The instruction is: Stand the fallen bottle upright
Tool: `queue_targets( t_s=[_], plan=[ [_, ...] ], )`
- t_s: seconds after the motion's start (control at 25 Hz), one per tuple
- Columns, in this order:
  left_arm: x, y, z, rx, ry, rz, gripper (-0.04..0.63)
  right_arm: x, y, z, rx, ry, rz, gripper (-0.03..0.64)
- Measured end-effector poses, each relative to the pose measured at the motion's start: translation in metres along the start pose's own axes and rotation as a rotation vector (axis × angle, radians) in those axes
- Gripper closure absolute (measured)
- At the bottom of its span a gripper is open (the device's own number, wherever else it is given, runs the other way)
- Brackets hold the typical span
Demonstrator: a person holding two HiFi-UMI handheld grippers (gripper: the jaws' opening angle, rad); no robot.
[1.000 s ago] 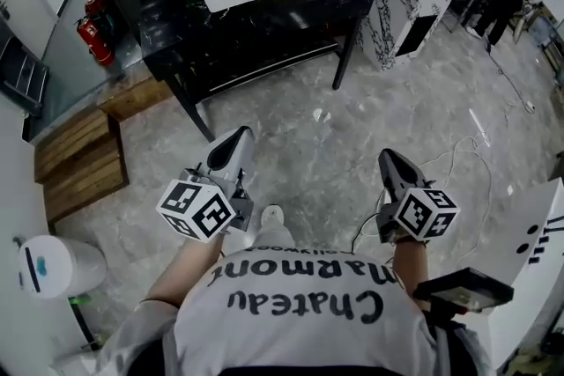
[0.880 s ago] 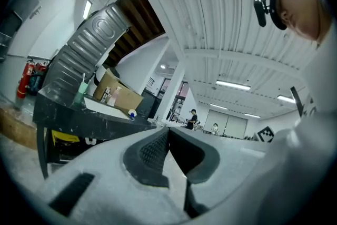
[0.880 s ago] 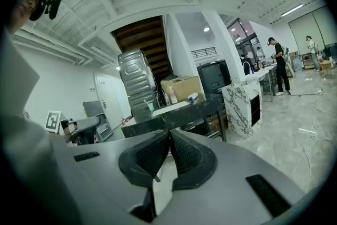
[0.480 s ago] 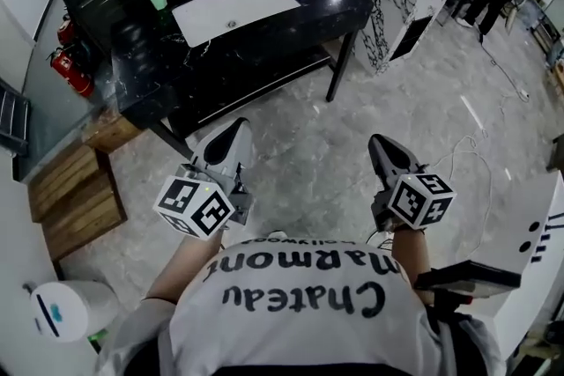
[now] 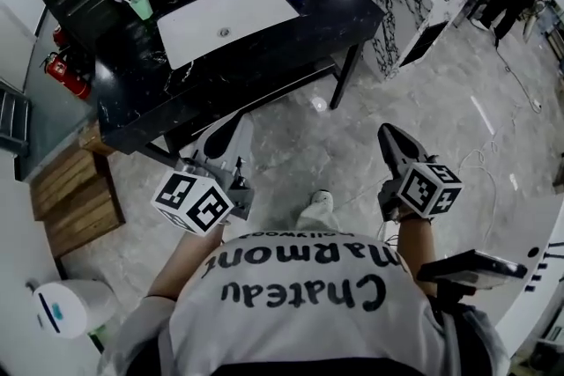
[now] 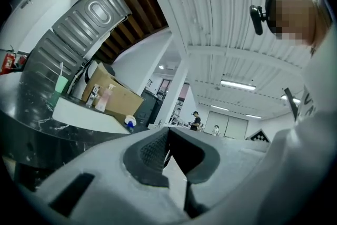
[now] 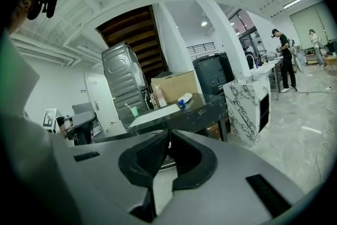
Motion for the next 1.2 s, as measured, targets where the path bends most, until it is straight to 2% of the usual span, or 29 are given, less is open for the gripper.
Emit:
queue_targets(
  t_s=[0.28, 0.4, 0.52, 0.72, 0.88, 1.04, 1.2],
  plan=[
    [0.105, 0.005, -0.004, 0.006, 0.054, -0.022, 0.581, 0.067, 0.104, -0.060, -0.055, 0.032, -0.070, 0.598],
    [0.142, 0.008, 0.000, 0.021, 0.089, -0.011, 0.581, 0.091, 0.146, -0.075, -0.052, 0.052, -0.097, 0.598],
    [0.167, 0.006, 0.007, 0.015, 0.120, -0.048, 0.581, 0.111, 0.174, -0.081, -0.058, 0.053, -0.135, 0.598],
    [0.189, -0.004, 0.008, 0.003, 0.113, -0.127, 0.581, 0.133, 0.198, -0.078, -0.029, 0.038, -0.170, 0.598],
    [0.214, -0.017, 0.005, 0.002, 0.107, -0.146, 0.581, 0.156, 0.217, -0.074, 0.015, 0.013, -0.157, 0.598],
    [0.242, -0.044, -0.002, -0.007, 0.094, -0.199, 0.581, 0.187, 0.226, -0.073, 0.064, -0.005, -0.162, 0.598],
    [0.279, -0.078, -0.019, -0.043, 0.097, -0.196, 0.581, 0.224, 0.235, -0.097, 0.052, 0.003, -0.156, 0.598]
  ],
)
Point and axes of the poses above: the fingertips, and each gripper's own axes: x forward along the fingers, y to its right, z out of its underside, the point moved 10 cm from there along -x, backward along the fingers, and after that the axes turned 12 degrees about -x, right-handed, at the moved point
